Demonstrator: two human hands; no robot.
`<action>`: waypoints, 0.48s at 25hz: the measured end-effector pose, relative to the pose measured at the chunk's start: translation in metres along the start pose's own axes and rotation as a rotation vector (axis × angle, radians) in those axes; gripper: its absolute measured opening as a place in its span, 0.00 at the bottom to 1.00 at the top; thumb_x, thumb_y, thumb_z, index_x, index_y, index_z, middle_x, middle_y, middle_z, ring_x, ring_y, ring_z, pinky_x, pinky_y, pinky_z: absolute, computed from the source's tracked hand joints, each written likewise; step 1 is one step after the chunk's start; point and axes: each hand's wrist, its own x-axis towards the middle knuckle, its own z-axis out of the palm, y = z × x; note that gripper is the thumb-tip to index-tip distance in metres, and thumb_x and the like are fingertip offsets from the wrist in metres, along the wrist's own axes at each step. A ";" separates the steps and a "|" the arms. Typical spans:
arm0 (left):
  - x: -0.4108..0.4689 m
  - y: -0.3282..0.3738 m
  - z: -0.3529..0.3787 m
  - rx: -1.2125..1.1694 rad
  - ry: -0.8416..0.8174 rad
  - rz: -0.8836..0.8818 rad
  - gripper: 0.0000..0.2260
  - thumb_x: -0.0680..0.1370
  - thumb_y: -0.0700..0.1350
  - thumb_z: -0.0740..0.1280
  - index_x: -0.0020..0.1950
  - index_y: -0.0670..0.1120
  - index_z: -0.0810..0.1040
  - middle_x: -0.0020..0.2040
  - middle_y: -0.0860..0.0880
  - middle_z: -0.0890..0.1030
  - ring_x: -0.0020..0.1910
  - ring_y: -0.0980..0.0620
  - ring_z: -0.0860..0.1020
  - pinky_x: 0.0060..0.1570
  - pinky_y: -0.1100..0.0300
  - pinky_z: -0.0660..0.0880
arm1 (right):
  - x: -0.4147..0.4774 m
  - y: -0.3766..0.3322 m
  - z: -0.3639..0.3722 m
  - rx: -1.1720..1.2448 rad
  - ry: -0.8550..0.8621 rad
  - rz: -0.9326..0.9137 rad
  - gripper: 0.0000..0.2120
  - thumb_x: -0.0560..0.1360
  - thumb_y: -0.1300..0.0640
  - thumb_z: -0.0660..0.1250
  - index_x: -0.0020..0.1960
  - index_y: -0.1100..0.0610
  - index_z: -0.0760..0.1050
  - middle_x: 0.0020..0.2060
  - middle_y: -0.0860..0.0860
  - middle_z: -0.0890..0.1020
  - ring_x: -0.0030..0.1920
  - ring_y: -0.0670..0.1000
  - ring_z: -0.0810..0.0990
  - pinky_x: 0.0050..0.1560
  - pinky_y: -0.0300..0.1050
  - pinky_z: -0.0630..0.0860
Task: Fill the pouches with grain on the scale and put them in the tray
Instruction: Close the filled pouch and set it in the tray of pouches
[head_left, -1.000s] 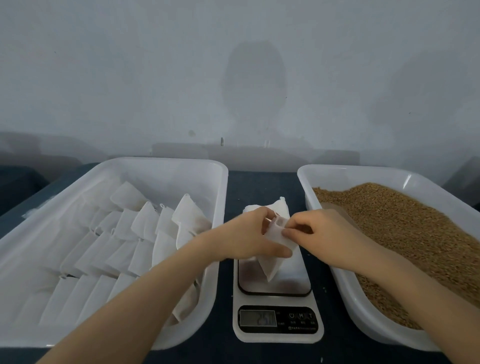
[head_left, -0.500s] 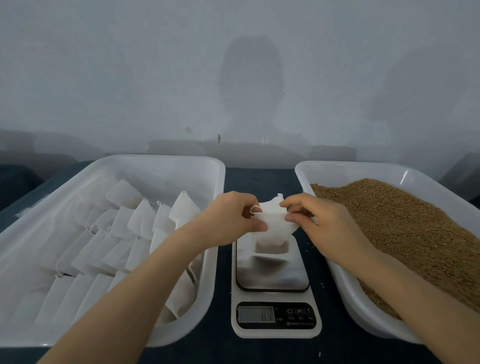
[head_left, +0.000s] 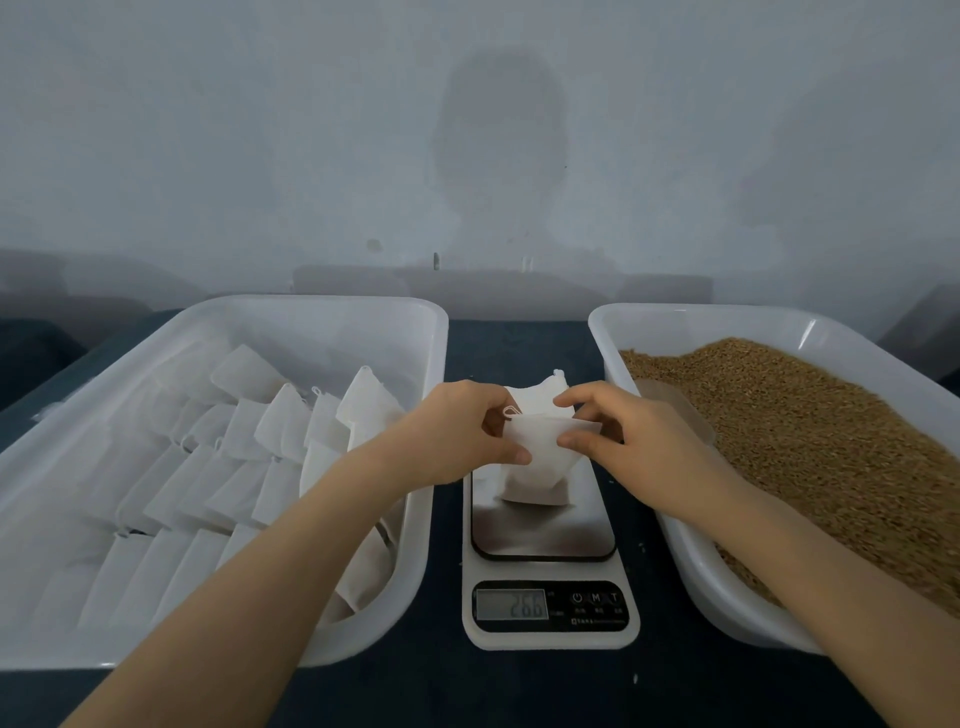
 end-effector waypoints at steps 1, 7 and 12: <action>0.000 0.001 0.000 0.000 0.002 -0.005 0.13 0.73 0.51 0.73 0.54 0.48 0.77 0.45 0.50 0.80 0.45 0.51 0.78 0.43 0.65 0.71 | 0.000 0.000 0.000 0.005 0.005 0.000 0.13 0.74 0.52 0.69 0.57 0.45 0.72 0.42 0.42 0.81 0.42 0.34 0.75 0.41 0.22 0.66; -0.002 0.003 0.000 0.001 0.005 -0.008 0.15 0.73 0.51 0.72 0.56 0.46 0.77 0.48 0.48 0.81 0.47 0.50 0.78 0.47 0.63 0.72 | 0.000 0.000 0.000 0.020 0.011 0.003 0.12 0.75 0.52 0.68 0.57 0.46 0.73 0.42 0.42 0.81 0.44 0.35 0.75 0.41 0.23 0.67; -0.001 0.003 0.001 0.002 0.008 -0.016 0.15 0.73 0.51 0.72 0.56 0.47 0.77 0.48 0.49 0.80 0.47 0.51 0.78 0.47 0.63 0.72 | 0.000 0.001 0.000 0.027 0.013 0.003 0.13 0.75 0.52 0.68 0.58 0.47 0.73 0.42 0.42 0.81 0.44 0.36 0.75 0.41 0.23 0.67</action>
